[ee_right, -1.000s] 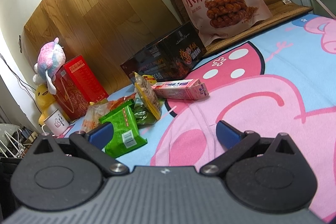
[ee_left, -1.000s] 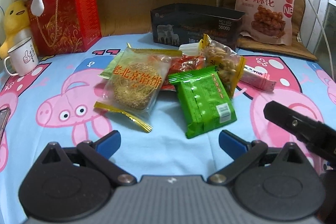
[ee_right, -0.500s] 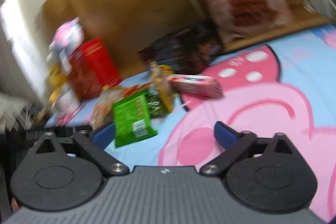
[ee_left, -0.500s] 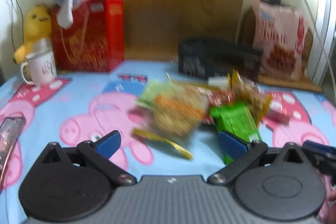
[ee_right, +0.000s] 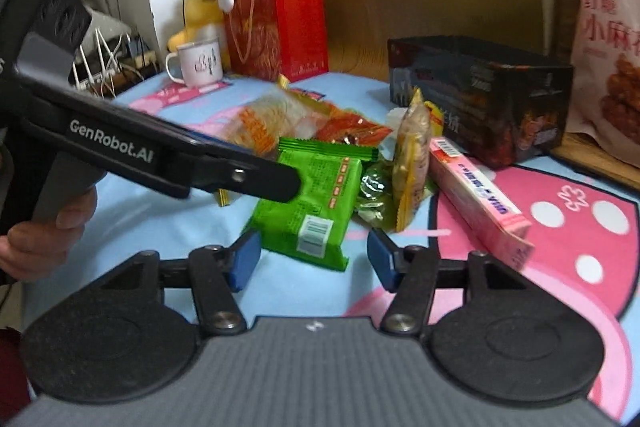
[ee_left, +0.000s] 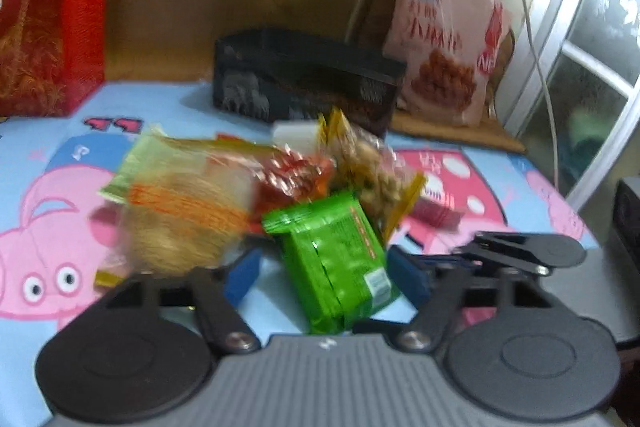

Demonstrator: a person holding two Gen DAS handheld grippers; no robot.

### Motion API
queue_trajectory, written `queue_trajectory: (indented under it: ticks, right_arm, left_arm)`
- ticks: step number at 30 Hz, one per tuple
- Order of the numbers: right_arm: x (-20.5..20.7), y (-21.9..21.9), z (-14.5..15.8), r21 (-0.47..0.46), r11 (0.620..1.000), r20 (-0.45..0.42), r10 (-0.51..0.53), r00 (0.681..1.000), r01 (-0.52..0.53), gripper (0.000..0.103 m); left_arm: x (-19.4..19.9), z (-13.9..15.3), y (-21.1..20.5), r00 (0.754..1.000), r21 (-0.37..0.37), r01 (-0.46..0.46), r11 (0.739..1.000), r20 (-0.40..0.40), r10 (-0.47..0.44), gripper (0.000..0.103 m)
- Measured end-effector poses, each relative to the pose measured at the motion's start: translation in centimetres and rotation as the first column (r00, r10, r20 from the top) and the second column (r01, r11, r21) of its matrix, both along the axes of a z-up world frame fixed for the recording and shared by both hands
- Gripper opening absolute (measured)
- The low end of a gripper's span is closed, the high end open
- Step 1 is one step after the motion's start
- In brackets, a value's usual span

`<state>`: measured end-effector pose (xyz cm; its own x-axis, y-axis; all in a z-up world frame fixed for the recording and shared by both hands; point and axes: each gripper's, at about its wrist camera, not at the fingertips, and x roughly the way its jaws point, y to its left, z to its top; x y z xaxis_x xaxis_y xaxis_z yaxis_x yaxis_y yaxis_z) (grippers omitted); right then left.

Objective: Organize snacks
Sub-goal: 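Grasp the green snack packet with the left tool, then carry the green packet over the black tin box and release it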

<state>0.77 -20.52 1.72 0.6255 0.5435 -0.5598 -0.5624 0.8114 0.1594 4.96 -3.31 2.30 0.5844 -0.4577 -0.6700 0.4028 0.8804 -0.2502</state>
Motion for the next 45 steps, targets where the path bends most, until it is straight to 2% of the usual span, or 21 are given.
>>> queue_trajectory:
  ticks: [1,3,6,11,14,16,17,18,21,25,26,27,29,31,32,34,35,37,39,41,45]
  right_arm:
    - [0.4,0.2,-0.4,0.002,1.0,-0.013,0.012,1.0,-0.012,0.051]
    - [0.0,0.6,-0.2,0.003,1.0,-0.003,0.028,1.0,-0.028,0.04]
    - [-1.2,0.1,1.2,0.037,0.999,0.008,0.018,1.0,-0.019,0.034]
    - [-1.5,-0.3,4.9,0.071,0.997,0.102,-0.001,0.995,-0.007,0.028]
    - [2.9,-1.5,8.4,0.094,0.992,0.174,-0.094,0.98,0.078,0.028]
    - [4.6,-1.9,8.7,0.098,0.99,0.172,-0.12,0.978,0.104,0.028]
    - [8.0,-2.8,8.8,0.105,0.981,0.147,-0.178,0.973,0.164,0.028]
    - [8.0,-2.8,8.8,0.105,0.981,0.147,-0.178,0.973,0.164,0.028]
    - [13.4,-4.1,7.2,0.09,0.96,0.108,-0.272,0.956,0.263,0.031]
    - [15.1,-6.2,5.9,0.119,0.931,0.055,-0.353,0.934,0.344,0.039]
    - [14.7,-7.3,6.1,0.164,0.917,0.058,-0.376,0.925,0.362,0.048]
    - [14.1,-8.6,6.1,0.219,0.896,0.055,-0.406,0.912,0.386,0.061]
    - [13.4,-10.9,5.7,0.298,0.841,0.02,-0.478,0.878,0.451,0.076]
    - [13.3,-12.6,4.9,0.336,0.809,-0.054,-0.495,0.867,0.483,0.078]
    - [13.3,-12.6,4.9,0.336,0.809,-0.054,-0.495,0.867,0.483,0.078]
    - [14.3,-13.5,3.4,0.363,0.783,-0.157,-0.482,0.862,0.504,0.078]
    - [14.6,-13.7,2.6,0.371,0.773,-0.201,-0.474,0.857,0.515,0.078]
    - [15.8,-13.5,0.8,0.409,0.751,-0.275,-0.439,0.855,0.518,0.081]
    - [16.7,-12.8,0.2,0.417,0.758,-0.305,-0.404,0.863,0.502,0.079]
    - [17.7,-11.5,-0.1,0.408,0.782,-0.318,-0.361,0.877,0.47,0.074]
    - [19.1,-8.5,0.3,0.358,0.838,-0.263,-0.333,0.906,0.412,0.074]
  left_arm:
    - [0.1,-0.4,-0.1,0.999,-0.008,0.013,1.0,-0.033,-0.014,0.05]
    - [-0.4,-0.5,-0.1,1.0,0.018,0.006,1.0,-0.006,-0.006,0.05]
    - [-1.2,0.9,1.0,1.0,-0.046,0.001,0.999,-0.006,-0.001,0.047]
    - [0.0,6.8,0.4,0.988,-0.091,0.009,0.996,0.157,0.005,0.047]
    - [3.4,9.9,-1.8,0.971,-0.099,0.029,0.995,0.241,-0.004,0.048]
    - [6.6,10.9,-3.5,0.967,-0.104,0.044,0.994,0.253,-0.017,0.048]
    - [8.4,10.9,-4.5,0.968,-0.103,0.05,0.993,0.252,-0.022,0.048]
    - [9.9,10.8,-5.3,0.968,-0.101,0.056,0.993,0.251,-0.03,0.048]
    - [13.8,9.3,-7.6,0.972,-0.092,0.044,0.995,0.234,-0.021,0.049]
    - [16.9,6.5,-9.0,0.985,-0.016,0.007,1.0,0.171,-0.004,0.053]
    - [17.3,6.6,-8.2,0.982,-0.026,-0.007,1.0,0.19,0.011,0.053]
    - [17.6,6.7,-7.0,0.972,-0.035,-0.05,0.998,0.229,0.057,0.058]
    - [18.7,6.9,-5.0,0.941,-0.003,-0.196,0.981,0.282,0.189,0.065]
    - [21.0,6.0,-3.8,0.918,0.092,-0.318,0.944,0.279,0.282,0.064]
    - [22.2,5.2,-3.6,0.921,0.139,-0.335,0.932,0.259,0.292,0.062]
    - [24.1,3.1,-3.6,0.937,0.23,-0.33,0.916,0.197,0.289,0.052]
    - [24.7,2.2,-3.7,0.944,0.268,-0.322,0.908,0.162,0.286,0.04]
    - [24.8,0.9,-3.5,0.957,0.288,-0.288,0.913,0.118,0.265,0.029]
    - [24.1,1.0,-3.5,0.961,0.295,-0.273,0.916,0.122,0.247,0.02]
    - [23.1,1.4,-3.0,0.96,0.311,-0.279,0.909,0.119,0.254,0.02]
    - [19.9,2.2,-1.0,0.956,0.323,-0.294,0.899,0.124,0.268,0.021]
